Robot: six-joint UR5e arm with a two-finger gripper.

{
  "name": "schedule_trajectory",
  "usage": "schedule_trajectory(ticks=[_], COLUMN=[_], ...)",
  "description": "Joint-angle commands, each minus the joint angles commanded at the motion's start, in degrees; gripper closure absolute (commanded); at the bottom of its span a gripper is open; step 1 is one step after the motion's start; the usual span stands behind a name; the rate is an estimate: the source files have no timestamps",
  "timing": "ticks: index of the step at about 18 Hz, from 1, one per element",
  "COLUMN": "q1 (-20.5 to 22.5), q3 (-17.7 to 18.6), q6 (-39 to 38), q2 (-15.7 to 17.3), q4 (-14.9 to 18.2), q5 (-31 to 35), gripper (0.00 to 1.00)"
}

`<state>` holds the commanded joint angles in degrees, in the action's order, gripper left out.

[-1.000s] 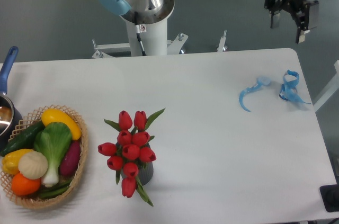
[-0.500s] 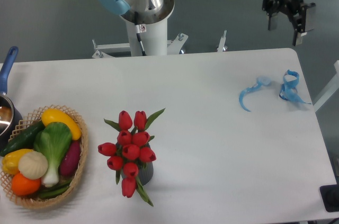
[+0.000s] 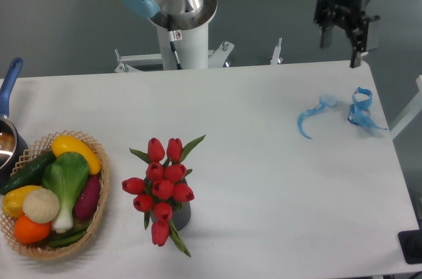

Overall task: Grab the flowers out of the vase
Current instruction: 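Move the open gripper down toward the red tulip stems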

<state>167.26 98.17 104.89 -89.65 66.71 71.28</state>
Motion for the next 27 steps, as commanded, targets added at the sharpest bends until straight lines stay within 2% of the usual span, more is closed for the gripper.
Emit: schedule_trajectory(ticks=[2,6,8,9,11,13,17,21,25,27], q1=[-1.5,-2.2,-2.2,-2.3,-2.3,-3.5,-8.3,-9.5,-10.9,-11.2], q3=[0.2,2.6,4.6,5.5,7.7,8.8,8.7,8.6,9.0,9.4], q6=[-5.5,-13.3,-20.1,-22.3,-23.0,-23.3,-23.8,-23.6,-23.7,-23.7], q2=[-0.5,-0.9,-1.0,-1.0,-1.0,-1.9,-4.8,-5.4,-8.8,-9.7], q4=[-0.1,-2.7,-6.1,-8.6,-13.2,-16.1,-16.3,-16.6,-16.4,-16.3], q5=[-1.0,-10.3,-15.9,-16.7,-16.8,-17.7,-20.2,-23.1,-35.5,-37.8], gripper=[0.0,0.0,0.0,0.0,0.0,0.0,0.0,0.0,0.0,0.0])
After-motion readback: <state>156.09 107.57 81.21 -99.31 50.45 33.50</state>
